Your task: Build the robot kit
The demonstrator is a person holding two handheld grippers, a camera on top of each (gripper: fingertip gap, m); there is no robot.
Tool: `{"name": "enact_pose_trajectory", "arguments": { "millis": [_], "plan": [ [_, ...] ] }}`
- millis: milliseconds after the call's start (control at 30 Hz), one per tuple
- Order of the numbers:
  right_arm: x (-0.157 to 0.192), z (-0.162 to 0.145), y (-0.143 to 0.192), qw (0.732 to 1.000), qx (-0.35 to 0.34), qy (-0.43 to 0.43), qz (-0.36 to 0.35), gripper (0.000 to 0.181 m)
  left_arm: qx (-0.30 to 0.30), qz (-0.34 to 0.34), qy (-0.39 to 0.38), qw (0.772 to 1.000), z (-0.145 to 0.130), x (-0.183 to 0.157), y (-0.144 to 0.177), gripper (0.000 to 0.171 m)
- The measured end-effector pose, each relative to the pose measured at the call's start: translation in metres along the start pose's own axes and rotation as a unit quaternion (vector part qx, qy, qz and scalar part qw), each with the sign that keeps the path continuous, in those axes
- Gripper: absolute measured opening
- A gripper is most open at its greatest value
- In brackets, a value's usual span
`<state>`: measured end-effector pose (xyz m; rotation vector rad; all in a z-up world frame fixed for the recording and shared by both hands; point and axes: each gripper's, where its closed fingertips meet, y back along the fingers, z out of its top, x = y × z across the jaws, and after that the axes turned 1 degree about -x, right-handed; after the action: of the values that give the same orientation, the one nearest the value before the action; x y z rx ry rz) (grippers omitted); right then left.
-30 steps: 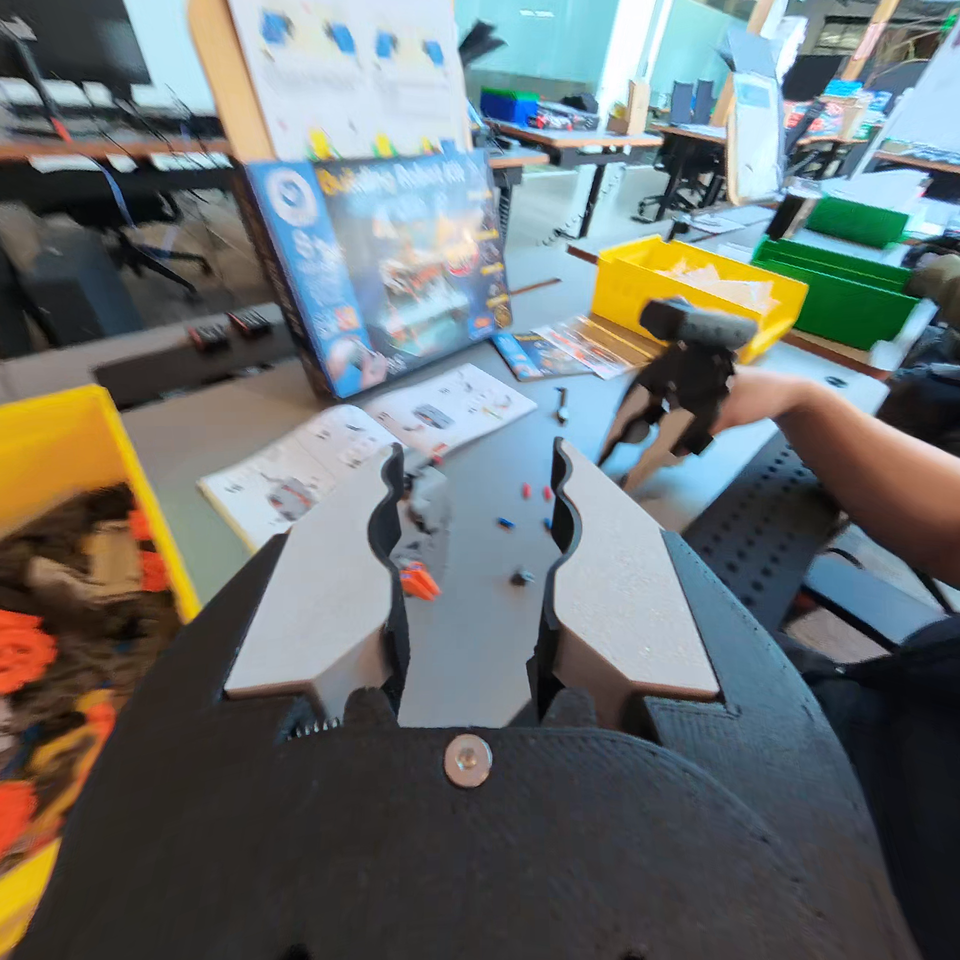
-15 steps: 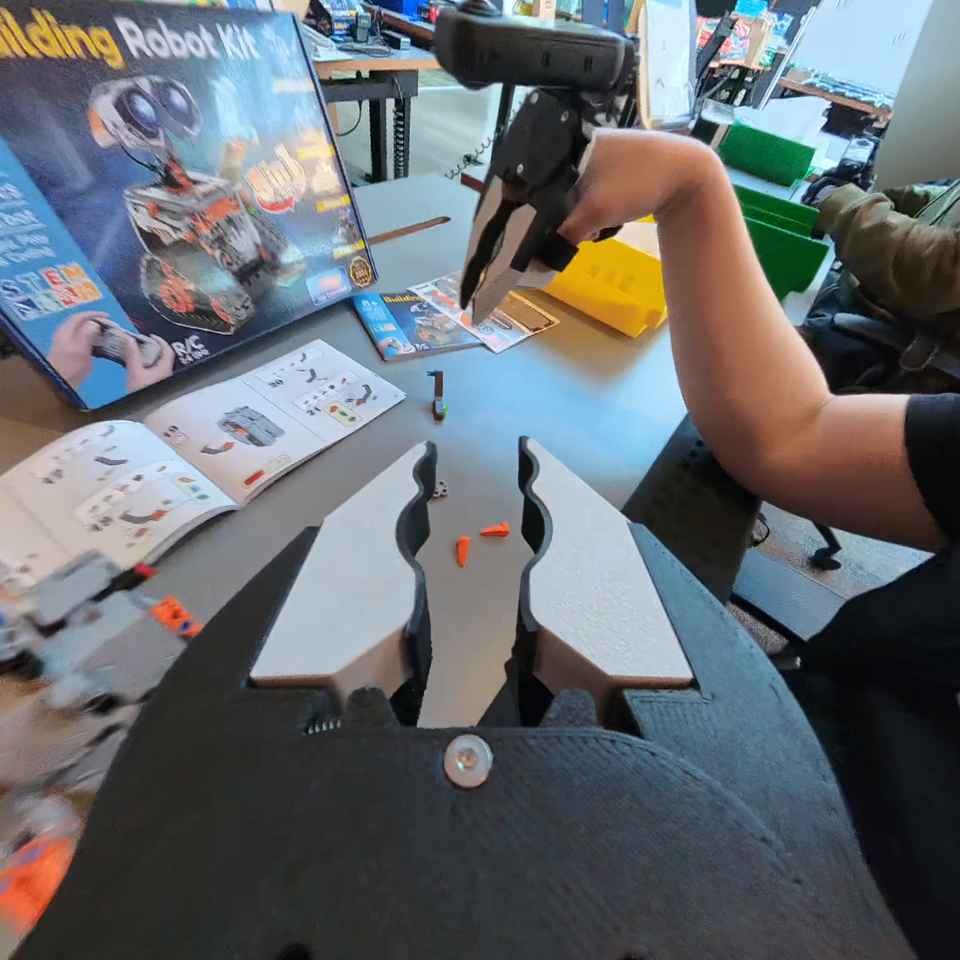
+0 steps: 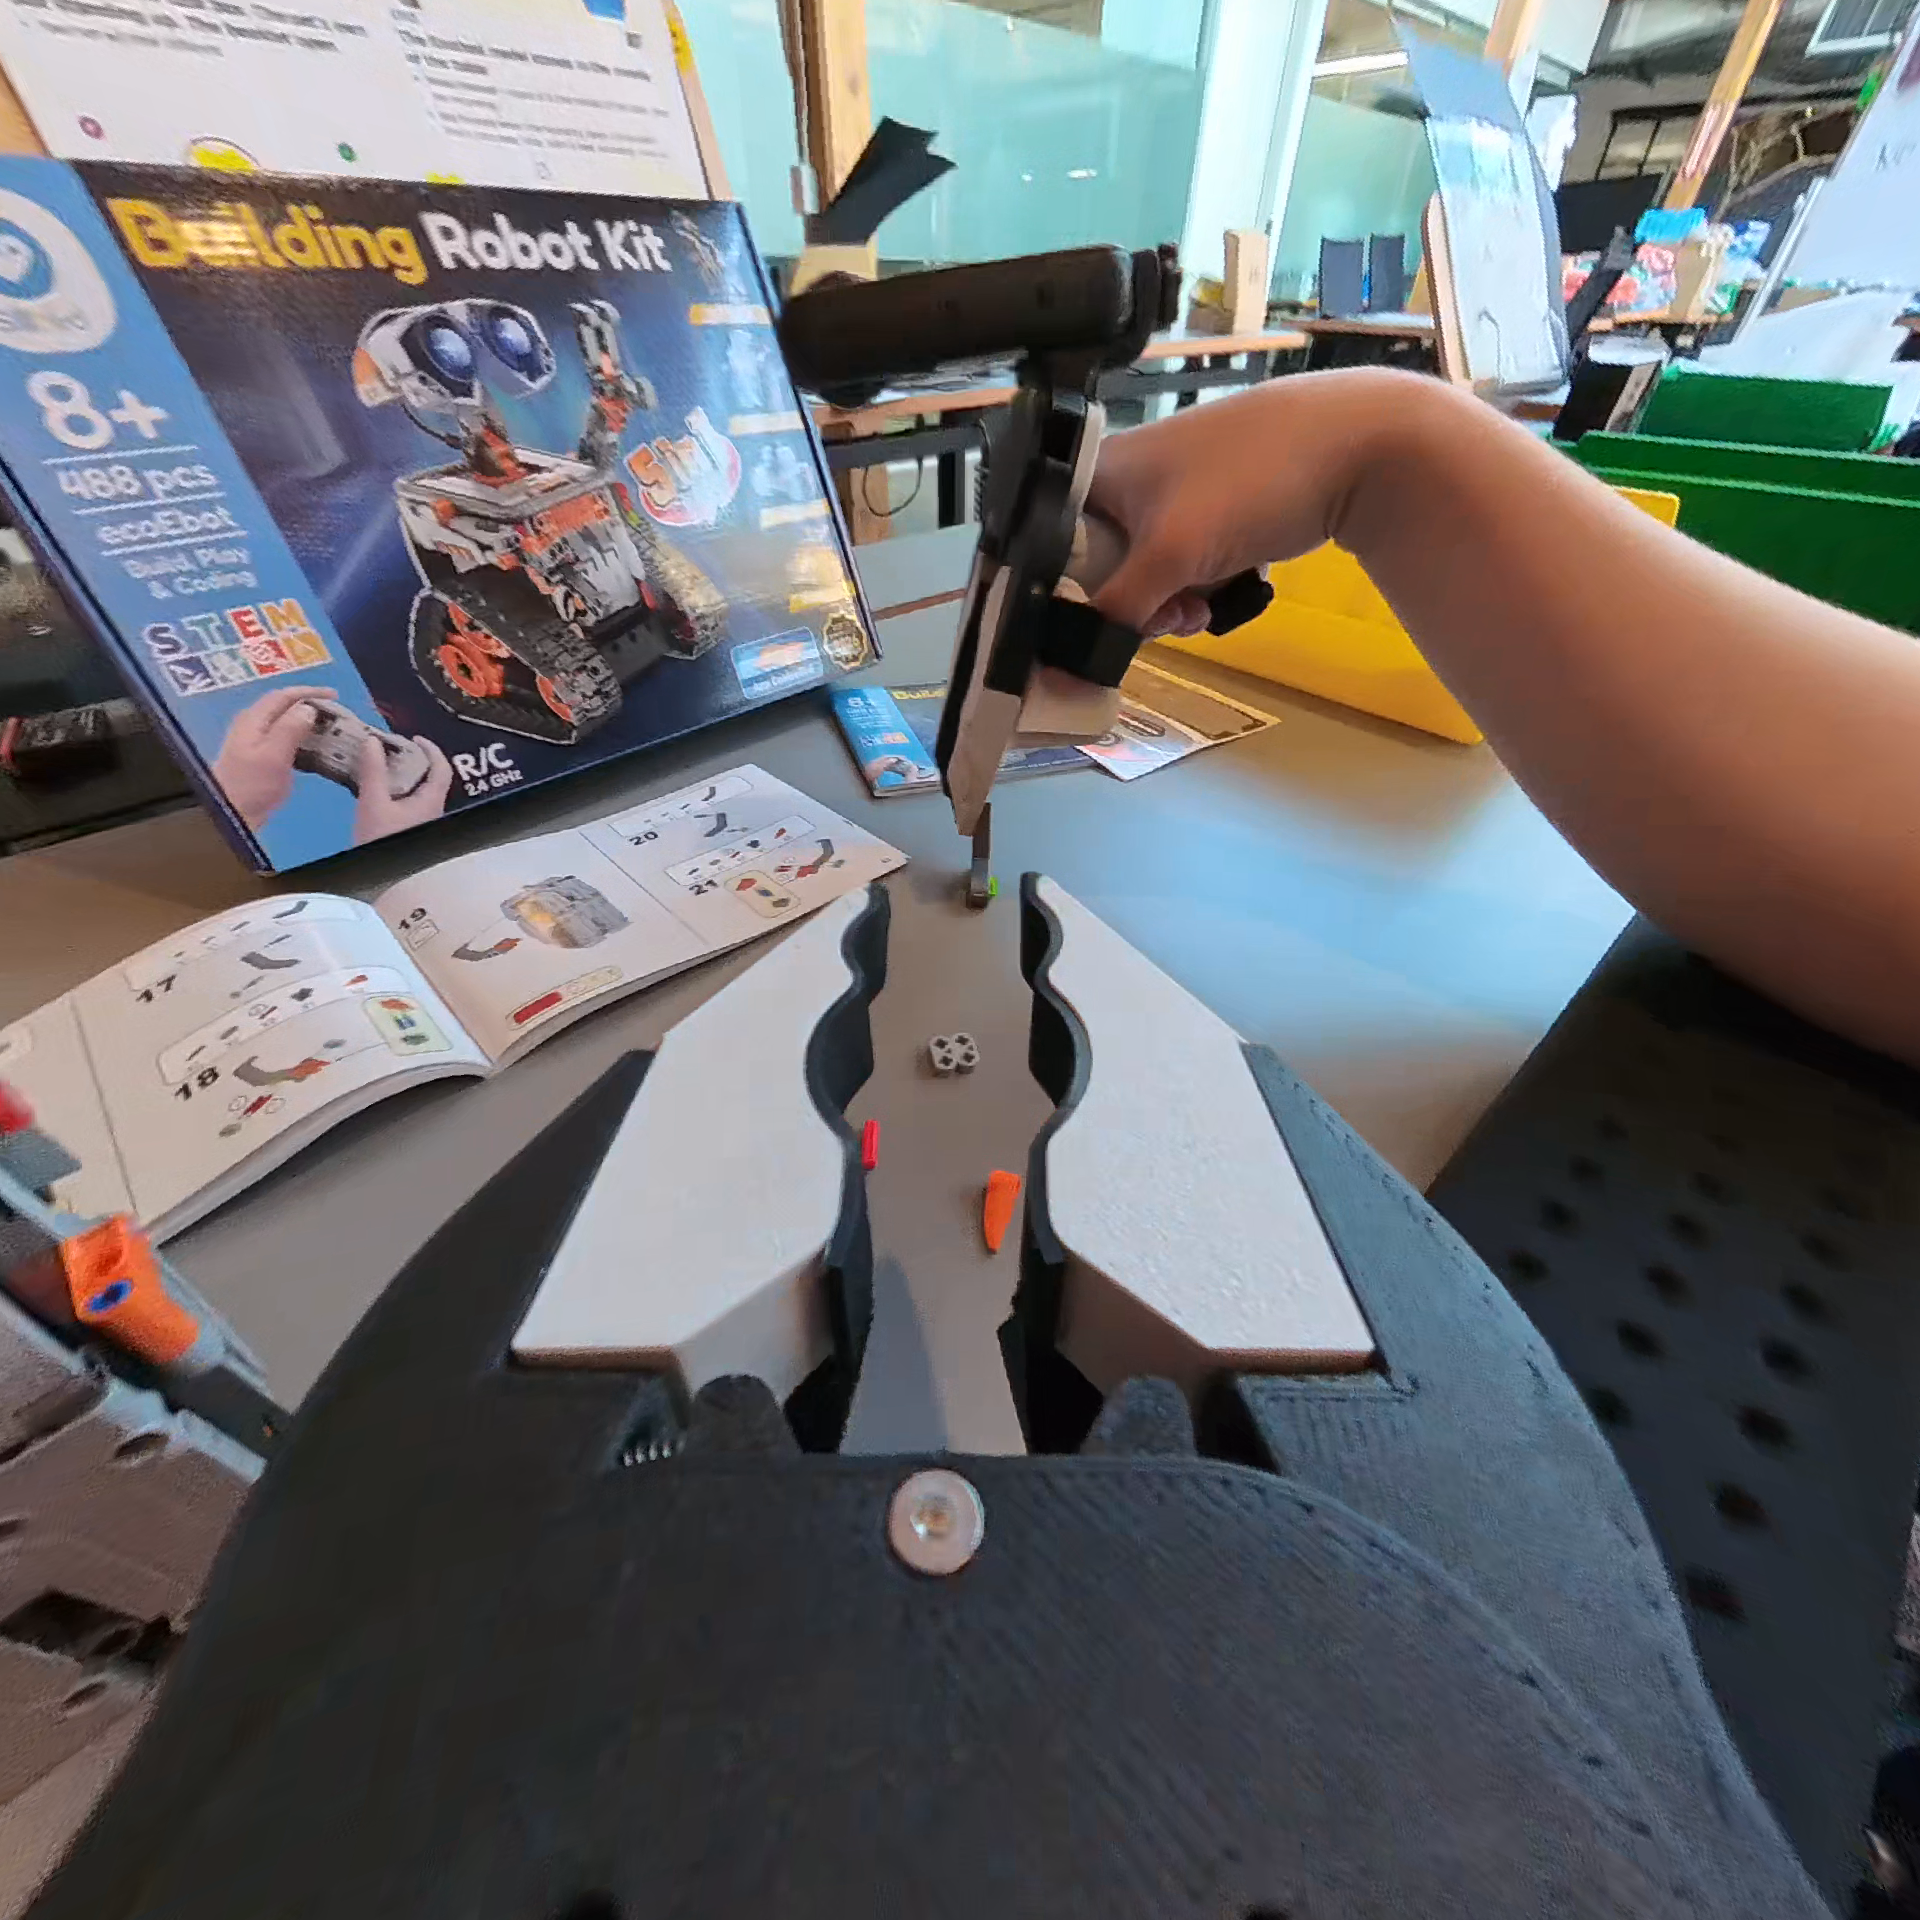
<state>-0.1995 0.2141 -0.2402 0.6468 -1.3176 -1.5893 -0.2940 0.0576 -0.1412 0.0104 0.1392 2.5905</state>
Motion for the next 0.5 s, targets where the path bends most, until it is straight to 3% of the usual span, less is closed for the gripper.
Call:
{"name": "enact_pose_trajectory", "arguments": {
  "millis": [133,200,333,500],
  "plan": [
    [-0.002,-0.008,-0.005,1.000,0.010,-0.009,0.016,0.042,-0.037,0.000,0.026,0.999,0.003,0.004,0.009,0.021],
    [0.001,-0.009,-0.009,0.999,0.009,-0.014,0.037,0.031,-0.054,0.011,0.020,0.998,0.006,0.007,0.011,0.019],
    [0.009,-0.007,-0.014,0.996,0.005,-0.022,0.086,0.013,-0.054,0.022,0.018,0.998,0.004,0.009,0.011,0.022],
    [0.013,-0.003,-0.012,0.993,-0.019,-0.021,0.117,0.009,-0.025,0.024,0.014,0.999,-0.005,0.009,0.004,0.026]
  ]
}}
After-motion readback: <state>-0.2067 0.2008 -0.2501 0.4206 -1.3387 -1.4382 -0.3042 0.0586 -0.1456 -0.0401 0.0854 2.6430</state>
